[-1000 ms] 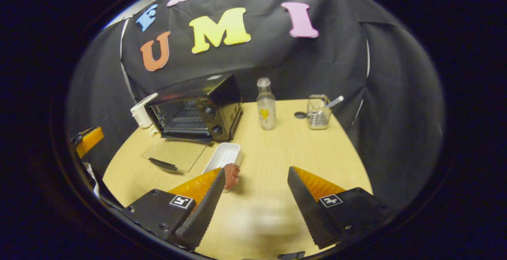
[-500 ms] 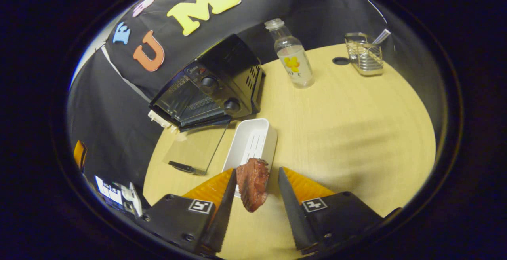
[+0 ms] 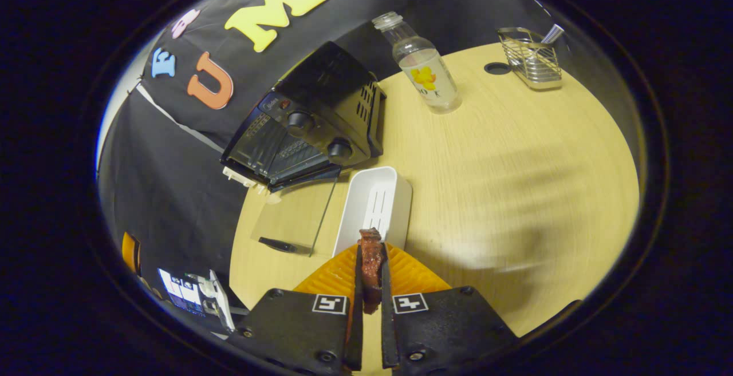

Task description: Open the electric oven with the left hand, put the food in, and close the electric oven.

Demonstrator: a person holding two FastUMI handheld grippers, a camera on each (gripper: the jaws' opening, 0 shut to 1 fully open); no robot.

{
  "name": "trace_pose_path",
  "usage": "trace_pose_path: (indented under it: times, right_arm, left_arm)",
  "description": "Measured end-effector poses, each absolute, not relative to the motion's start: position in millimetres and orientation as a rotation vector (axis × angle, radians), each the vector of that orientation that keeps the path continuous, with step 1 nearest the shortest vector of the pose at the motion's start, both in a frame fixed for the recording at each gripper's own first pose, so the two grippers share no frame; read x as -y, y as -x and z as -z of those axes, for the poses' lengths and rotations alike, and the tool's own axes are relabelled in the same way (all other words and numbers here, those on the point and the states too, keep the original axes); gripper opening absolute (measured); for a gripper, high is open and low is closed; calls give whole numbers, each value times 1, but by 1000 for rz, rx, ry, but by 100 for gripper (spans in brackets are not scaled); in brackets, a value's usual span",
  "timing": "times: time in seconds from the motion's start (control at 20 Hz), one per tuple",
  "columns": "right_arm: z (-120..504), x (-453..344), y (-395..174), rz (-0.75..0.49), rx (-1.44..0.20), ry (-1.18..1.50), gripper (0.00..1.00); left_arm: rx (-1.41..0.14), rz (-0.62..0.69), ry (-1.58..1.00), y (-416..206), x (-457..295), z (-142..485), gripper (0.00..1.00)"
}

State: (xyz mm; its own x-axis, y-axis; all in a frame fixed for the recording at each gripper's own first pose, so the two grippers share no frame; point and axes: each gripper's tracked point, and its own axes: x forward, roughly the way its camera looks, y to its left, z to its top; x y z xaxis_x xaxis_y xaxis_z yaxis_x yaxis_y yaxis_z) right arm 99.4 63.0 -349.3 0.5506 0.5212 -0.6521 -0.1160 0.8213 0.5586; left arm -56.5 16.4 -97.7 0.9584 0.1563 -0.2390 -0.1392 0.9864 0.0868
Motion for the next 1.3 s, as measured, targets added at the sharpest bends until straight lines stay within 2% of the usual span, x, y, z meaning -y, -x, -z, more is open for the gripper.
trace_pose_path:
  times: [0.25,0.55,1.05,1.3]
  right_arm:
    - [305,-73,-105,-395,-837,-509,15]
    - [258,-131,-111,-397,-695,-564,15]
    - [270,-267,-174,-288,-497,-890,15]
    - [289,-295,-229,-158,-394,-1046,15]
  left_arm:
    - [-249,-190,-28,62,-38,97,96]
    - [-239,-171,-37,55,-64,97,97]
    - [-248,-86,-16,35,-109,116,96]
    - [-274,-85,-31,31,-137,135,97]
